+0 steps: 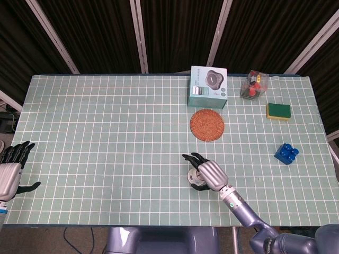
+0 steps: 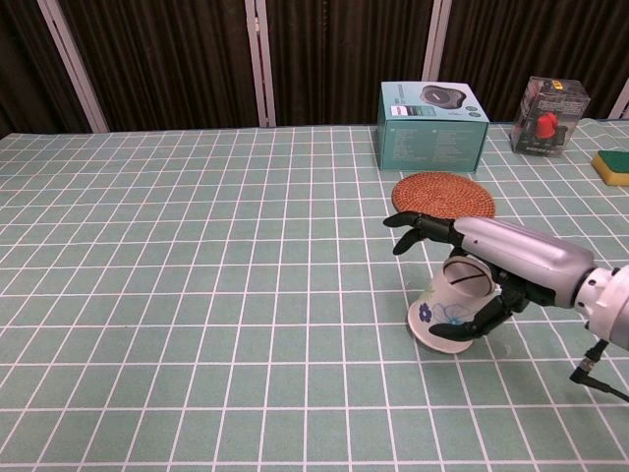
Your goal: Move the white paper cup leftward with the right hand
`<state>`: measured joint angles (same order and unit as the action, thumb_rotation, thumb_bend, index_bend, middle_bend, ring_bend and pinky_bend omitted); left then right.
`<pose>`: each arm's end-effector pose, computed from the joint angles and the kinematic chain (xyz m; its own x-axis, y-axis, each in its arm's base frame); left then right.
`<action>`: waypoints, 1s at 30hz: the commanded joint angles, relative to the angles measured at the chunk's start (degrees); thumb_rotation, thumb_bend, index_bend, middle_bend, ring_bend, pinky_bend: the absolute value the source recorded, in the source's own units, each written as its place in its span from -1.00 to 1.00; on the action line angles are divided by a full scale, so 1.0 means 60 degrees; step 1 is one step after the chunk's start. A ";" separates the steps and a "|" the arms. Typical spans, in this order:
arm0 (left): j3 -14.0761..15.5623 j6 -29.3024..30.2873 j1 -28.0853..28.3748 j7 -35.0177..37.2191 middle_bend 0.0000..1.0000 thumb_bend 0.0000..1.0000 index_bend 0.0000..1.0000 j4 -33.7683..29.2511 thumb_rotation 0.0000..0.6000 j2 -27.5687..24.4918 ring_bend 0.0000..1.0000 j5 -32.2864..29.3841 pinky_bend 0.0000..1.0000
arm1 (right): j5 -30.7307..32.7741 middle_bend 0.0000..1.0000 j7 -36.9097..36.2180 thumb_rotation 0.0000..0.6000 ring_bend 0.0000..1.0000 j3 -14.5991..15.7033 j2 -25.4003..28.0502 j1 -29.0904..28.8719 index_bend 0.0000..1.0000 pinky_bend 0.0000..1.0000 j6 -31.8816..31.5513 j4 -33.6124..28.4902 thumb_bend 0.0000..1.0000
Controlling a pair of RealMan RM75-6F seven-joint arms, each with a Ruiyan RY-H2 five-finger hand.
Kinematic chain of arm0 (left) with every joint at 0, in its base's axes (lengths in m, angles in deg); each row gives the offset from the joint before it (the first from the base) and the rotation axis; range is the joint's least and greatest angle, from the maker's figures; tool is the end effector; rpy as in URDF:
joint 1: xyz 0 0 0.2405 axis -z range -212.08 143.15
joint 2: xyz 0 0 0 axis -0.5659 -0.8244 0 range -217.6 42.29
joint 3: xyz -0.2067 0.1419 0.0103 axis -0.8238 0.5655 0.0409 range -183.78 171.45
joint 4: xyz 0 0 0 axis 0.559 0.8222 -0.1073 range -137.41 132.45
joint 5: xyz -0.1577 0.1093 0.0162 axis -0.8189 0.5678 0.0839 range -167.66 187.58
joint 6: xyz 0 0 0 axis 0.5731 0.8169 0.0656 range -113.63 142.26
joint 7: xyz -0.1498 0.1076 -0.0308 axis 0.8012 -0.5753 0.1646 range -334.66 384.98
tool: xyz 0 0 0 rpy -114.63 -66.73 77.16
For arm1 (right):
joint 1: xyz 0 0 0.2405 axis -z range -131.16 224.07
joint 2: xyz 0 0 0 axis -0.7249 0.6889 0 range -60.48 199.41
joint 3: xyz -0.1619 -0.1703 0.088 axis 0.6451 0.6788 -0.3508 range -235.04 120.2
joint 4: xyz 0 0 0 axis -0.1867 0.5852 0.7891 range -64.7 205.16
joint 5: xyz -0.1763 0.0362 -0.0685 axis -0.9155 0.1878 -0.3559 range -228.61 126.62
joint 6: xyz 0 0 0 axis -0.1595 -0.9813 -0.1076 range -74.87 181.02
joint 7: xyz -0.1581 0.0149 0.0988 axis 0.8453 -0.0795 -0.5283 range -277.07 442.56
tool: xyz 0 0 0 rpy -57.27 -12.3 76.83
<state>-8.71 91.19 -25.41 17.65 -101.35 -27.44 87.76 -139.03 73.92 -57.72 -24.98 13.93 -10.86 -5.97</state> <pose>-0.2998 0.2385 0.1664 0.4516 0.1351 0.8819 0.8869 0.0401 -0.4602 -0.1625 -0.3043 -0.0482 0.2095 -0.3692 0.9054 -0.8933 -0.4489 0.0237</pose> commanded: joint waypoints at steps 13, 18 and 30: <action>0.0024 0.0042 -0.0014 0.0025 -1.00 -1.00 -1.00 -0.0072 1.00 -0.0032 -1.00 0.0086 -1.00 | -0.0749 -0.92 -0.0278 1.00 -1.00 0.0070 0.1256 0.0471 -1.00 -0.58 -0.1274 -0.1284 -0.73; 0.0037 0.0215 -0.0067 0.0079 -1.00 -1.00 -1.00 -0.0109 1.00 -0.0073 -1.00 0.0263 -1.00 | -0.1028 -0.94 -0.0021 1.00 -1.00 -0.0004 0.2364 0.0936 -1.00 -0.67 -0.2341 -0.1642 -0.75; 0.0050 0.0572 -0.0176 0.0049 -1.00 -1.00 -1.00 0.0004 1.00 0.0029 -1.00 0.0565 -1.00 | 0.0354 -1.00 0.0589 1.00 -1.00 -0.0210 0.3623 0.2594 -1.00 -1.00 -0.3604 -0.0640 -1.00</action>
<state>-8.41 94.59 -26.45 17.96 -101.34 -27.29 91.13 -138.74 76.42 -58.72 -4.35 27.89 -32.19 -10.07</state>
